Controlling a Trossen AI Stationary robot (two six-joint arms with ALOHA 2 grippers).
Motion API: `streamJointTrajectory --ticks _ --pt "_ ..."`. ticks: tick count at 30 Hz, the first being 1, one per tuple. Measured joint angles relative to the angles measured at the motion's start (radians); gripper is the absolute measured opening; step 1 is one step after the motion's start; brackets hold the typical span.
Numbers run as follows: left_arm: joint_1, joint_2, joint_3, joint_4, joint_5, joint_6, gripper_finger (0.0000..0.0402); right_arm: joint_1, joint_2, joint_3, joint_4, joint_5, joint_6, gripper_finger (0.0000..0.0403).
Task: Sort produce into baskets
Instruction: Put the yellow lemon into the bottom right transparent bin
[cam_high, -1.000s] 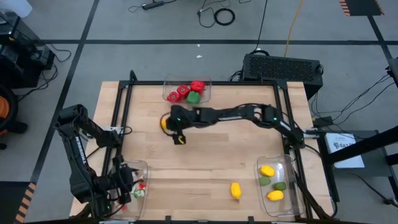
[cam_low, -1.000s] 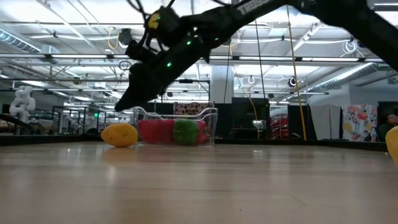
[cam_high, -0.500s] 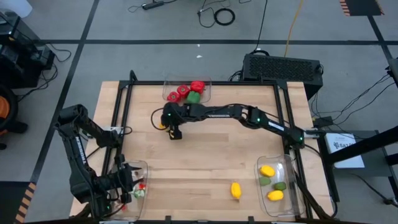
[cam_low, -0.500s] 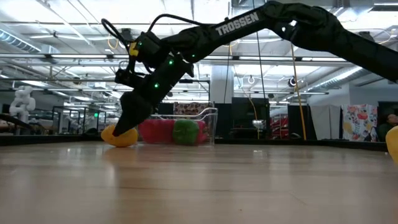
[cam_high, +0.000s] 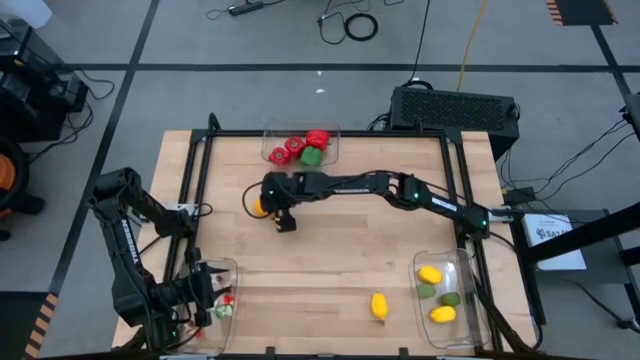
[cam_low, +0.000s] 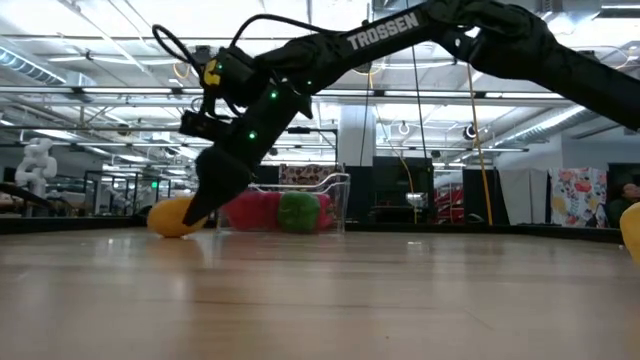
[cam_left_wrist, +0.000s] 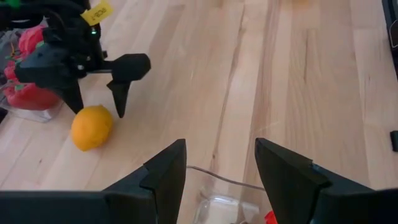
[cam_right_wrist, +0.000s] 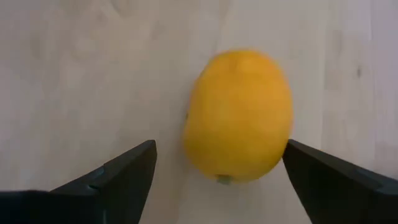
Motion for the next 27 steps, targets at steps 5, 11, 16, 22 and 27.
streamJointTrajectory --ticks 5,11,16,22,27 --pt "0.0 0.0 0.0 0.011 0.0 0.0 0.0199 0.011 0.0 0.0 0.058 0.007 0.032 0.0313" --pt "0.0 0.0 0.0 0.022 -0.001 0.009 0.0199 0.01 0.0 0.0 0.098 -0.005 0.047 0.0307" --pt "0.0 0.0 0.0 0.022 -0.006 0.009 0.0199 0.009 0.009 0.0 0.129 -0.054 0.074 0.0307" --pt "0.0 0.0 0.0 0.022 -0.013 0.01 0.0199 0.008 0.03 -0.001 0.155 -0.079 0.046 0.0306" --pt "0.0 0.0 0.0 0.023 -0.02 0.027 0.0199 0.009 0.033 -0.001 0.155 -0.082 0.026 0.0288"
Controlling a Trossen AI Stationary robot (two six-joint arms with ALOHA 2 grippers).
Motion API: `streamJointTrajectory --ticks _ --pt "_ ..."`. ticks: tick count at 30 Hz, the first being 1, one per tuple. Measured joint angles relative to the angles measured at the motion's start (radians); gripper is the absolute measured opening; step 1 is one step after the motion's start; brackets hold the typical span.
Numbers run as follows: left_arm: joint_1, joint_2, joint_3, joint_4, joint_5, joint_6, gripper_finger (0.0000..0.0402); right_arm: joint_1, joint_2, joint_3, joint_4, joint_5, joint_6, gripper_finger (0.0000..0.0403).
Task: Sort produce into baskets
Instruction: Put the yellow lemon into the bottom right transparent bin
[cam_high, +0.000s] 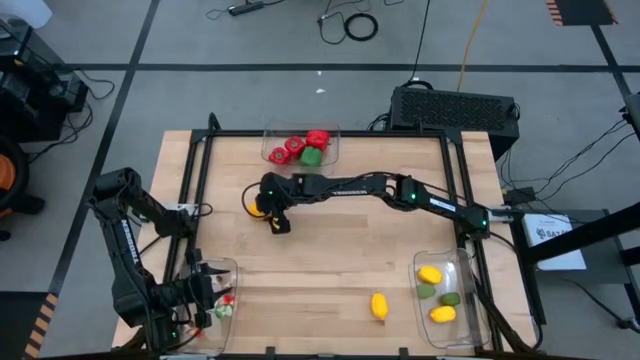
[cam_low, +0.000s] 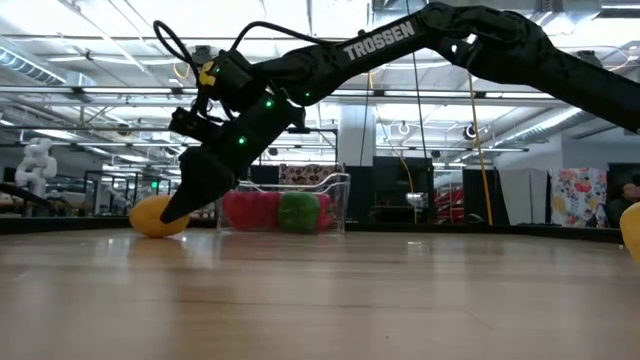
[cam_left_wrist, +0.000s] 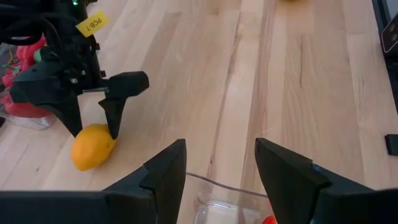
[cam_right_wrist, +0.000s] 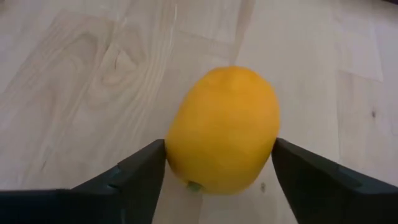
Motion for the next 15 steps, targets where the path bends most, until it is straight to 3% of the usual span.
streamJointTrajectory --ticks 7,15 --pt "0.0 0.0 0.0 0.0 -0.01 0.001 0.0199 0.001 0.0 0.0 0.005 0.0 0.029 0.0229" --pt "0.0 0.0 0.0 0.0 -0.01 0.001 0.0199 0.011 -0.034 0.0 -0.094 -0.004 0.032 0.0231"
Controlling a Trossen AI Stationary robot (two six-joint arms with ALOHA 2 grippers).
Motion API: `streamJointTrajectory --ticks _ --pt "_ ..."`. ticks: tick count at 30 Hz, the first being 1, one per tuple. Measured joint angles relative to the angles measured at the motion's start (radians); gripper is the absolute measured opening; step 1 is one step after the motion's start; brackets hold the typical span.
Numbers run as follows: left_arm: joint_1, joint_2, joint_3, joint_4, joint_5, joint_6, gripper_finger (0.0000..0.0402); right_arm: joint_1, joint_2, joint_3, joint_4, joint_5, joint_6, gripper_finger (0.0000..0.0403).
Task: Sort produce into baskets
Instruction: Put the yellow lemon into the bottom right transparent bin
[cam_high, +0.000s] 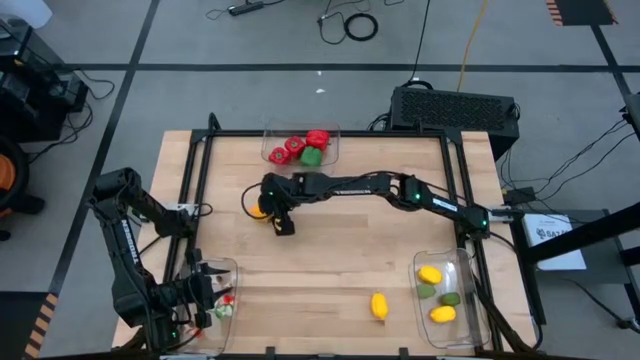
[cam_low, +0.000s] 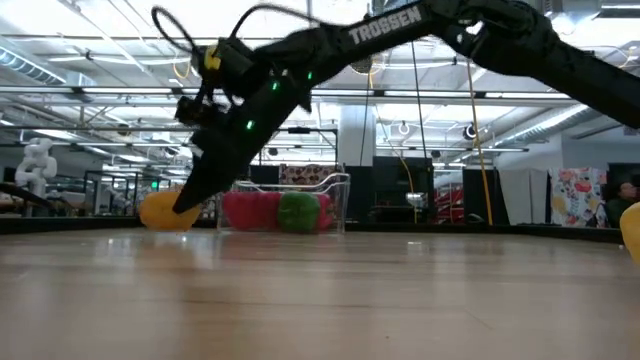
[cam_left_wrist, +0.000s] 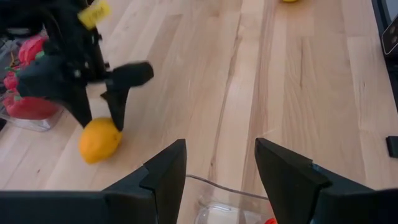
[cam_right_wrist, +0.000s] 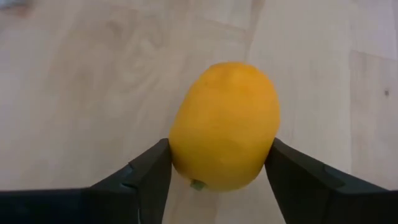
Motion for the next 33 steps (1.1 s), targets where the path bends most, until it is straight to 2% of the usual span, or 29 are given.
streamJointTrajectory --ticks 3,10,23,27,31,33 --pt "0.0 0.0 0.0 0.0 0.0 0.006 0.0199 0.009 -0.053 0.0 -0.102 -0.008 0.005 0.0232" --pt "0.0 0.0 0.0 -0.001 -0.005 0.007 0.0199 0.042 -0.215 0.0 -0.402 -0.102 0.077 0.0229" --pt "0.0 0.0 0.0 0.016 -0.04 0.005 0.0199 0.175 -0.437 0.0 -0.908 -0.095 0.306 0.0229" --pt "0.0 0.0 0.0 0.043 -0.048 0.016 0.0199 0.254 -0.477 0.0 -1.05 0.013 0.392 0.0229" --pt "0.0 0.0 0.0 0.084 -0.05 0.054 0.0199 0.343 -0.568 -0.055 -1.043 0.085 0.48 0.0229" --pt "0.0 0.0 0.0 0.091 -0.056 0.058 0.0199 0.388 -0.624 -0.096 -1.04 0.158 0.542 0.0229"
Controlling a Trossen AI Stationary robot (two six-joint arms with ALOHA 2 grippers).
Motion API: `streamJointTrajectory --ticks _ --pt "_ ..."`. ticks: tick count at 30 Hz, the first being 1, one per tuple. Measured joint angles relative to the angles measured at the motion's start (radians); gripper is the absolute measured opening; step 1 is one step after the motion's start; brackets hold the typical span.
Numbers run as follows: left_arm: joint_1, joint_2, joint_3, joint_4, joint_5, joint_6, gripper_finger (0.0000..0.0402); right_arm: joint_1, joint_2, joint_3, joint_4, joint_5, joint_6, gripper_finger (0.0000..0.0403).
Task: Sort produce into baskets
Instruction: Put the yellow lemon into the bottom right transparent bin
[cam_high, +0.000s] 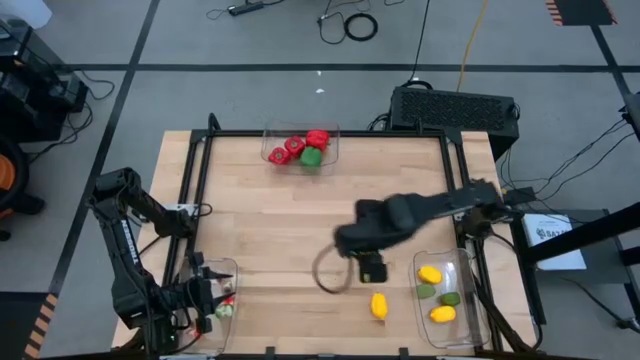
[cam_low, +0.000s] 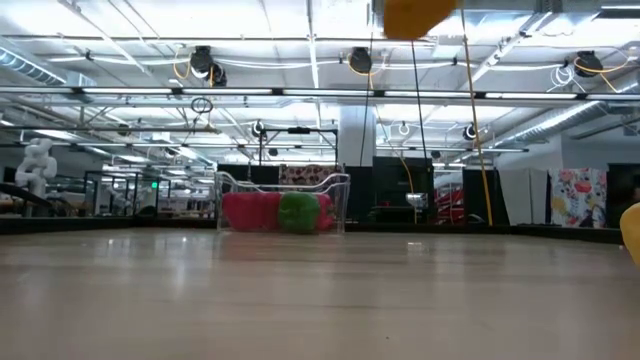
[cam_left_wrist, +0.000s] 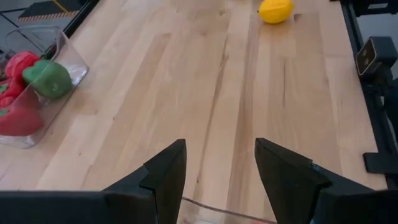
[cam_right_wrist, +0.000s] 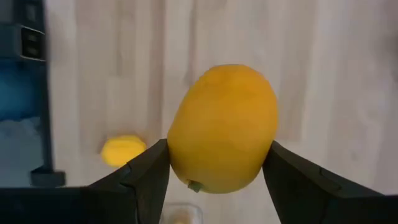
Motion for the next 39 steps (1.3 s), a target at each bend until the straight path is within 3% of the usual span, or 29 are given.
streamJointTrajectory --ticks 8,14,18,23,30,35,39 --pt "0.001 0.0 0.0 0.0 -0.019 0.004 0.0199 0.227 -0.327 -0.403 -0.003 0.21 0.393 0.0229" --pt "0.002 0.0 0.0 0.022 -0.118 0.078 0.0199 0.437 -0.564 -0.753 0.044 0.216 0.852 0.0229" --pt "0.01 0.0 0.0 0.02 -0.221 0.081 0.0199 0.57 -0.648 -0.909 0.169 0.208 1.06 0.0229" --pt "0.057 0.0 0.0 0.019 -0.265 0.114 0.0199 0.688 -0.658 -0.989 0.259 0.209 1.184 0.0229" --pt "0.146 0.0 0.0 0.064 -0.265 0.124 0.0199 0.792 -0.607 -1.005 0.215 0.138 1.385 0.0229" --pt "0.199 0.02 0.0 0.165 -0.265 0.174 0.0199 0.822 -0.523 -1.005 0.151 0.072 1.452 0.0229" --pt "0.247 0.054 0.0 0.331 -0.264 0.319 0.0199 0.822 -0.441 -1.006 0.126 0.018 1.449 0.0229"
